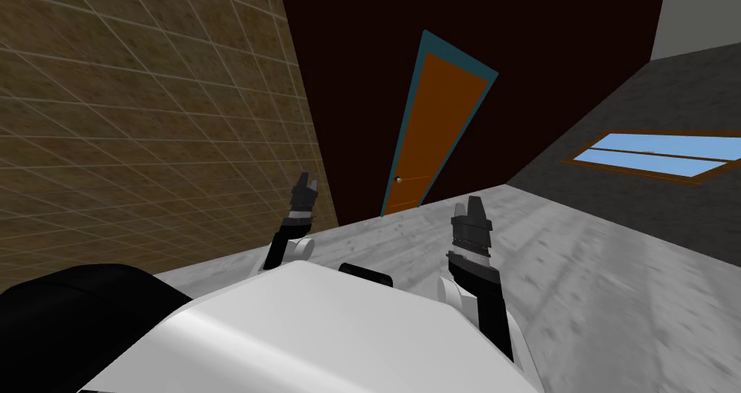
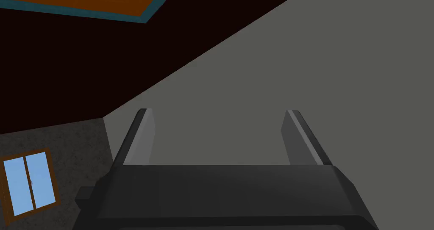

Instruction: Pull the door open

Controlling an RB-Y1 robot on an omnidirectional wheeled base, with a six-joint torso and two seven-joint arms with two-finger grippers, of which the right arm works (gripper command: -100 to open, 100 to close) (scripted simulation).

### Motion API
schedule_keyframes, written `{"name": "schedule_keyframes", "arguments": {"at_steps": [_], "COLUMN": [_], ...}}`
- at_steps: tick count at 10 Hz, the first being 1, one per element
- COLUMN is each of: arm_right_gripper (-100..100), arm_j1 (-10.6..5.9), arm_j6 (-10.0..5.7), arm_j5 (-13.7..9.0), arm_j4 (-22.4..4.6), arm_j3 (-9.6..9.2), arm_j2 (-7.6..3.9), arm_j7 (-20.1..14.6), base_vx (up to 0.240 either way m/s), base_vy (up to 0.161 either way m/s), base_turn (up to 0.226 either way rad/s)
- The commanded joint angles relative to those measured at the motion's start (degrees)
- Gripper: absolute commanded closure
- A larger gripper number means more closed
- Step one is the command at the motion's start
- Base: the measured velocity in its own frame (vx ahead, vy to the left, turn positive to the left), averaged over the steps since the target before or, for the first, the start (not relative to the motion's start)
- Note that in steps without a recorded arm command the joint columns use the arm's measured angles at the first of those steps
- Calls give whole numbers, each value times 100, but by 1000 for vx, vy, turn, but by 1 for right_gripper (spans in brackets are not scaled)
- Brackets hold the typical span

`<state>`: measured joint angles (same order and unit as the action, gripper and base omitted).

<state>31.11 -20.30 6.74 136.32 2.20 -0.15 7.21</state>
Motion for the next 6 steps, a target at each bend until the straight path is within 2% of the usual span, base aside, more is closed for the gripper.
{"name": "schedule_keyframes", "arguments": {"at_steps": [1, 6], "arm_right_gripper": [-100, -100], "arm_j1": [-60, -318], "arm_j6": [-53, -281], "arm_j5": [29, 153], "arm_j4": [-164, -866], "arm_j3": [2, 10], "arm_j2": [-41, -179], "arm_j7": [97, 511], "base_vx": [81, 90], "base_vy": [-114, -7], "base_turn": [75, 26]}}
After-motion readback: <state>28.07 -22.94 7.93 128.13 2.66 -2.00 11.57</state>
